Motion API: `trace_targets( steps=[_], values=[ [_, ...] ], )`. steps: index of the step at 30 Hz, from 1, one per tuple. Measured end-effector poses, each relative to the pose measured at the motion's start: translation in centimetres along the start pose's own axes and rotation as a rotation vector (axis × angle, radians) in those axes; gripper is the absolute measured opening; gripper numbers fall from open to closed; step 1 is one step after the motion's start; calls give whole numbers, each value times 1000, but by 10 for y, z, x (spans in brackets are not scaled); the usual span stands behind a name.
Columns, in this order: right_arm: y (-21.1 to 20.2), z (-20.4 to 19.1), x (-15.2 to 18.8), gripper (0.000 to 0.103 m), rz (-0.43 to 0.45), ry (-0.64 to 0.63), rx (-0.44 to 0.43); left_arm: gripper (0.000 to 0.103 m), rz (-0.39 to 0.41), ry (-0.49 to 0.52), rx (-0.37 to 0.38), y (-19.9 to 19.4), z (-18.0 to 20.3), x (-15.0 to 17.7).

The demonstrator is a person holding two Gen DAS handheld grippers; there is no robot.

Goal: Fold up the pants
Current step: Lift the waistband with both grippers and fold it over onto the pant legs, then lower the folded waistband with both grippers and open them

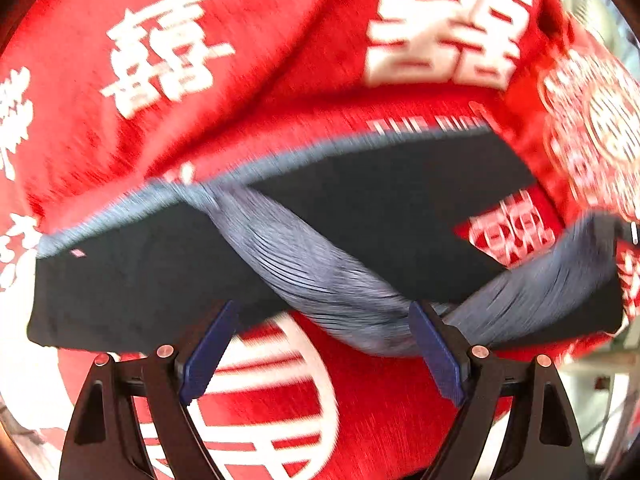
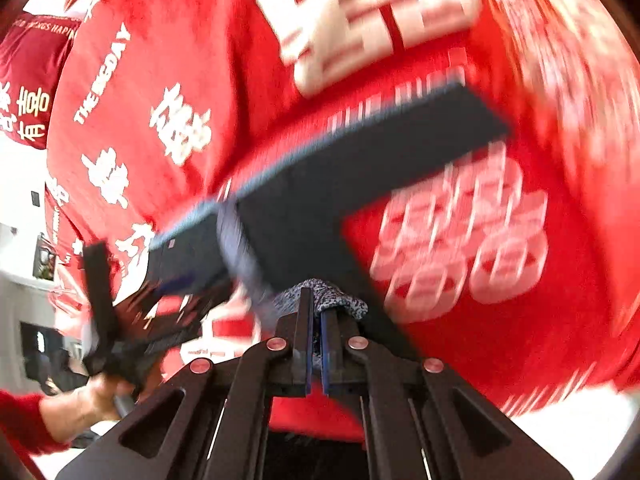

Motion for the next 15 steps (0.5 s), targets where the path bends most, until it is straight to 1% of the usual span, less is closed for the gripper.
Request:
trace_targets(
  steps=[1, 2, 3, 5, 6, 7, 9, 10, 11, 12, 13, 15],
  values=[
    [0, 2, -16, 3, 7, -17, 10, 88, 11, -9, -16, -1, -4, -5],
    [4, 9, -48, 3, 21, -50, 29, 88, 21, -21, -32, -1, -8, -11],
    [7, 14, -64, 3, 25, -65, 39, 88, 28, -36, -47, 3, -10, -19],
    [19, 25, -110, 3, 37, -118, 81, 88, 30, -61, -80, 14, -15, -31],
    [28, 31, -131, 3, 34, -137, 98, 88, 26, -71, -99, 23, -15, -35],
    [35, 37, -144, 3, 29, -141, 109, 88, 21, -83, -122, 33, -16, -40],
    [62, 55, -175, 3, -7, -138, 147, 88, 15, -102, -148, 50, -16, -47],
    [69, 61, -180, 3, -22, -144, 161, 88, 3, -105, -169, 64, -16, -52],
    [86, 71, -189, 3, -53, -152, 192, 88, -3, -106, -177, 71, -16, -53],
    [93, 75, -192, 4, -68, -152, 200, 88, -11, -105, -185, 81, -14, -56],
    [105, 84, -196, 6, -102, -152, 214, 88, -21, -104, -198, 93, -13, -61],
    [116, 90, -197, 6, -129, -167, 248, 88, -26, -103, -207, 104, -12, -64]
  ],
)
Point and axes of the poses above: each gripper's, at about its wrist camera, not at the fingertips, and y roughly the way its jaws point, z to its right, x to its underside, the point moved 2 cm from there along y, roughly the way its jaws point, and after that the axes turned 7 degrees about z, right-handed, at the moved point
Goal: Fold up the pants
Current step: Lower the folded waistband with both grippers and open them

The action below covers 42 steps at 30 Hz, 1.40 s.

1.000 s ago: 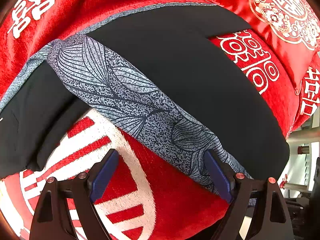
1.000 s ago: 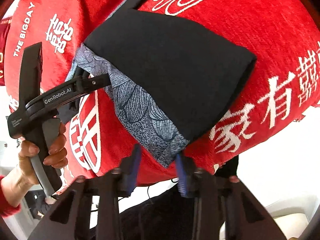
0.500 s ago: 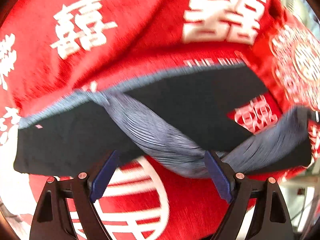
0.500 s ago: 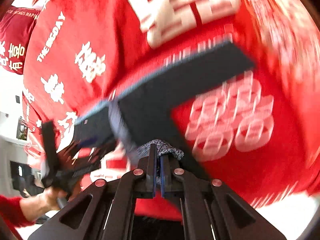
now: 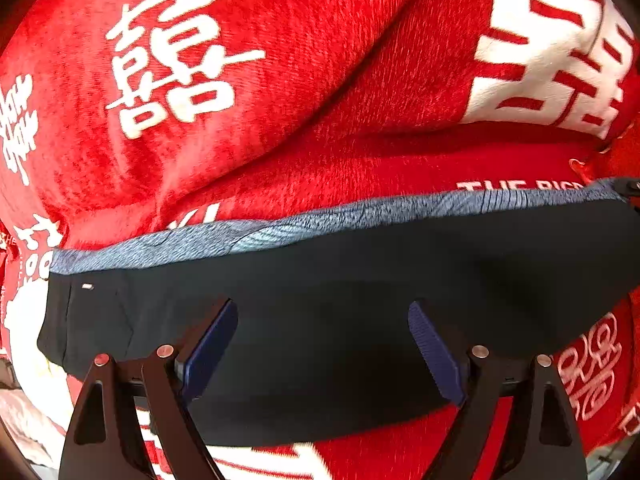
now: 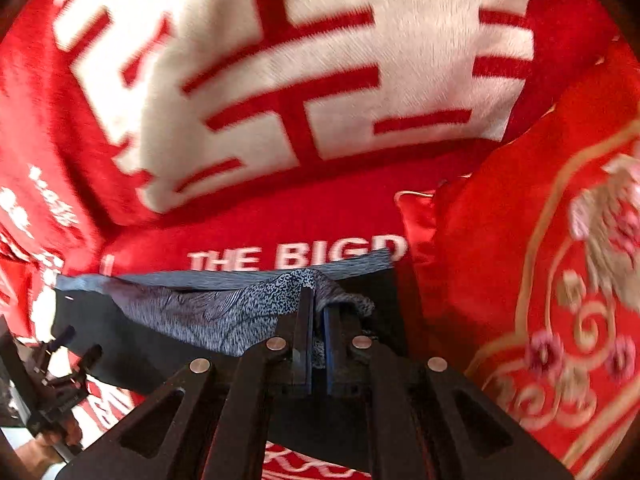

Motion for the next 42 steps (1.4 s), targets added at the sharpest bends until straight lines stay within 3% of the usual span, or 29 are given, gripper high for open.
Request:
trace_targets(
  steps=[2, 4, 5, 8, 9, 10, 12, 15, 18, 20, 25, 28, 30, 35, 38, 40, 42],
  values=[
    [7, 6, -2, 17, -25, -18, 27, 88, -7, 8, -14, 10, 4, -6],
    [4, 10, -5, 76, -14, -26, 61, 88, -9, 16, -19, 18, 8, -13],
    [-6, 12, -8, 79, 22, -23, 65, 88, -11, 22, -22, 21, 9, -16],
    [-25, 11, -11, 79, 78, -8, 66, 88, -31, 51, -38, 37, 17, -22],
    [-27, 10, -9, 74, 76, -7, 55, 88, -38, 55, -42, 42, 19, -22],
    [-26, 7, -5, 57, 66, -13, 41, 88, -48, 59, -44, 48, 23, -22],
    [-7, -1, 9, 43, -6, -52, 48, 88, -63, 63, -42, 58, 30, -21],
    [32, -1, 26, 39, -89, -56, 50, 88, -70, 72, -48, 71, 41, -21],
    [60, 8, 35, 31, -109, -83, 119, 95, -55, 60, -62, 77, 39, -26],
    [56, 11, 33, 31, -68, -68, 108, 95, -62, 22, -45, 78, 26, -34],
    [33, 0, 40, 35, -62, -108, 125, 95, -39, -115, -124, 75, -44, -43],
    [24, -13, 45, 36, -48, -141, 86, 95, -89, -115, -197, 91, -84, -27],
    [26, -21, 52, 36, -60, -137, 99, 102, -83, -129, -184, 96, -110, -16],
    [13, -57, 77, 36, -48, -101, 57, 101, -102, -116, -238, 76, -155, 1],
    [1, -94, 99, 40, -64, -53, -66, 101, -100, -130, -228, 58, -195, 17],
    [0, -126, 116, 52, -86, -24, -169, 101, -107, -137, -232, 51, -223, 29],
    [6, -176, 140, 57, -120, 21, -311, 101, -126, -133, -237, 49, -250, 43]
  ],
)
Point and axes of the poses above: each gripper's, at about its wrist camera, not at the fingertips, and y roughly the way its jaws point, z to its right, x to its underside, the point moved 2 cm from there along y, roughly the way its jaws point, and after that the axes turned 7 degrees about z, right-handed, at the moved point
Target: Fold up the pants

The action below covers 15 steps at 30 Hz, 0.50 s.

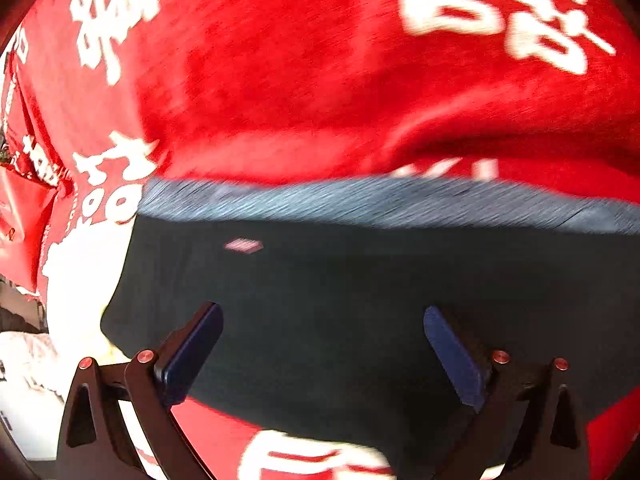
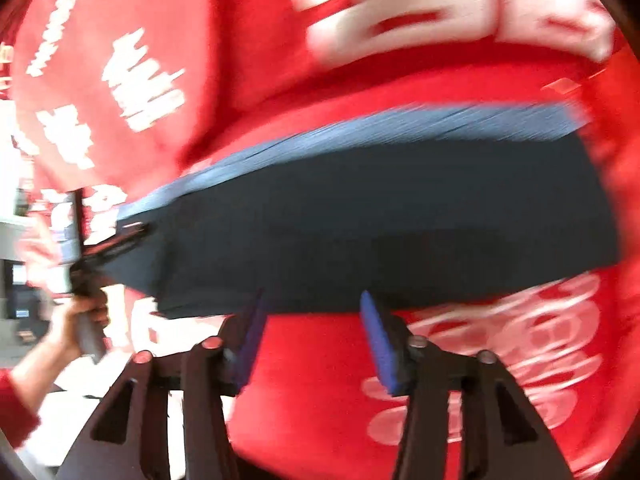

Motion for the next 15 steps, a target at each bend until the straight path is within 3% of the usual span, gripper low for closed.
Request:
trace_targets(
  steps=[2, 5, 10, 15],
  values=[
    [32, -38, 22, 57, -34, 53, -138, 101, -13, 7, 3, 5, -15, 10],
    [86, -87, 43, 57, -74, 117, -252, 101, -24, 22, 41, 12, -28, 25],
    [154, -122, 63, 57, -106, 192, -274, 101, 9, 99, 143, 12, -8, 42],
    [164, -117, 58, 56, -60, 247, -264, 101, 25, 104, 193, 16, 5, 46]
  ],
)
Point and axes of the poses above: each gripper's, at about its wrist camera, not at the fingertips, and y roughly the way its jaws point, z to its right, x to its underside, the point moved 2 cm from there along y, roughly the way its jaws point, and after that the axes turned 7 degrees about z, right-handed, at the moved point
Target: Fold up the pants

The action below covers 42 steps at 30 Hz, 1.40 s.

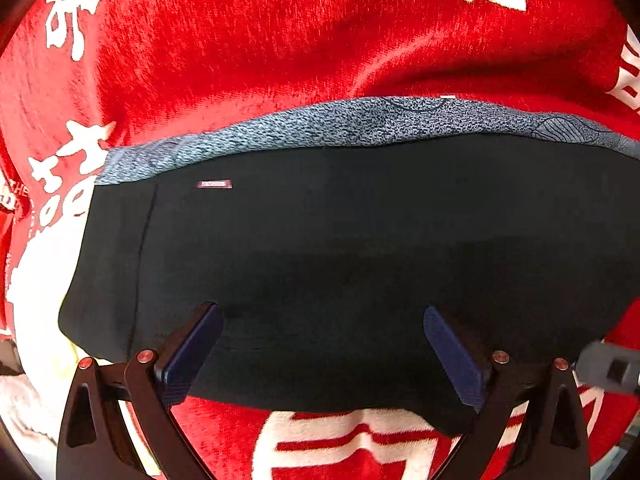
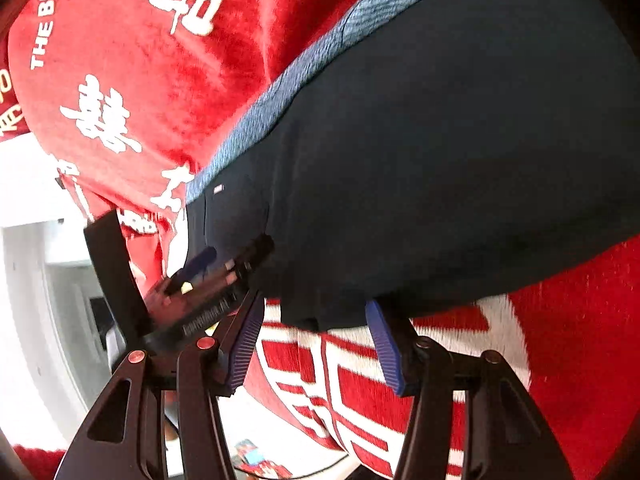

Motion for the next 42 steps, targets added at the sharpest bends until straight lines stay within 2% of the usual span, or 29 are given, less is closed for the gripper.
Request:
trace_targets(
  steps=[2, 3, 4, 5, 6, 7, 8, 10, 11, 13, 14, 15, 16, 18, 21, 24, 25, 26, 29, 30, 32, 33, 36, 39, 42],
  values=[
    [2, 1, -8, 51, 24, 35, 15, 101, -1, 0, 15, 3, -3, 0],
    [3, 2, -13, 34, 31, 61, 30, 101, -5, 12, 14, 2, 0, 1],
    [1, 3, -17, 9, 34, 75, 55, 101, -14, 28, 15, 0, 4, 5],
    [0, 3, -21, 9, 38, 72, 96, 101, -20, 47, 20, -1, 10, 10],
    [-4, 0, -21, 9, 45, 62, 90, 101, -21, 73, 26, -3, 14, 17],
    [-8, -5, -16, 9, 55, 34, 96, 101, -9, 106, 16, -5, 21, 26],
    [-13, -11, -7, 8, 58, -33, 141, 102, 12, 124, -4, -6, 25, 34],
    [-6, -6, 6, 9, 41, -97, 212, 102, 44, 85, -1, -6, 22, 41],
    [-2, -1, 10, 9, 35, -103, 226, 102, 30, 54, 14, -4, 18, 41],
    [-2, 3, 9, 15, 40, -96, 198, 101, -3, 19, 26, -3, 9, 37],
    [-4, 4, 8, 19, 24, -89, 184, 101, -9, 21, 11, -2, 1, 34],
    [-7, 3, 8, 29, 4, -91, 189, 101, 4, 28, -6, -7, -6, 30],
    [-14, 0, 10, 38, -17, -123, 244, 101, 37, 29, -22, -13, -15, 23],
    [-18, -12, 12, 39, -18, -190, 290, 101, 87, 16, -59, -20, -36, 7],
    [-42, -27, 5, 39, 28, -311, 361, 101, 108, -22, -132, -9, -75, -19],
    [-49, -41, -19, 39, 116, -455, 517, 101, 86, -47, -228, 17, -115, -29],
    [-45, -42, -25, 39, 122, -462, 545, 102, 64, -67, -233, 27, -124, -29],
    [-42, -37, -33, 39, 127, -458, 567, 103, 66, -102, -194, 32, -132, -27],
    [-32, -15, -47, 39, 119, -452, 634, 103, 69, -136, -158, 33, -143, -27],
    [-38, -2, -51, 37, 115, -444, 641, 103, 67, -127, -164, 28, -141, -27],
    [-49, 12, -56, 35, 132, -406, 588, 103, 46, -109, -189, 24, -137, -31],
    [-56, 16, -58, 35, 135, -397, 600, 103, 34, -101, -194, 19, -131, -31],
    [-77, 16, -65, 36, 166, -354, 660, 103, 68, -109, -129, -7, -87, -41],
    [-88, 3, -88, 36, 206, -380, 603, 103, 100, -104, -35, -7, -31, -69],
    [-74, -4, -117, 36, 210, -419, 586, 103, 108, -57, -2, 2, 22, -90]
  ],
)
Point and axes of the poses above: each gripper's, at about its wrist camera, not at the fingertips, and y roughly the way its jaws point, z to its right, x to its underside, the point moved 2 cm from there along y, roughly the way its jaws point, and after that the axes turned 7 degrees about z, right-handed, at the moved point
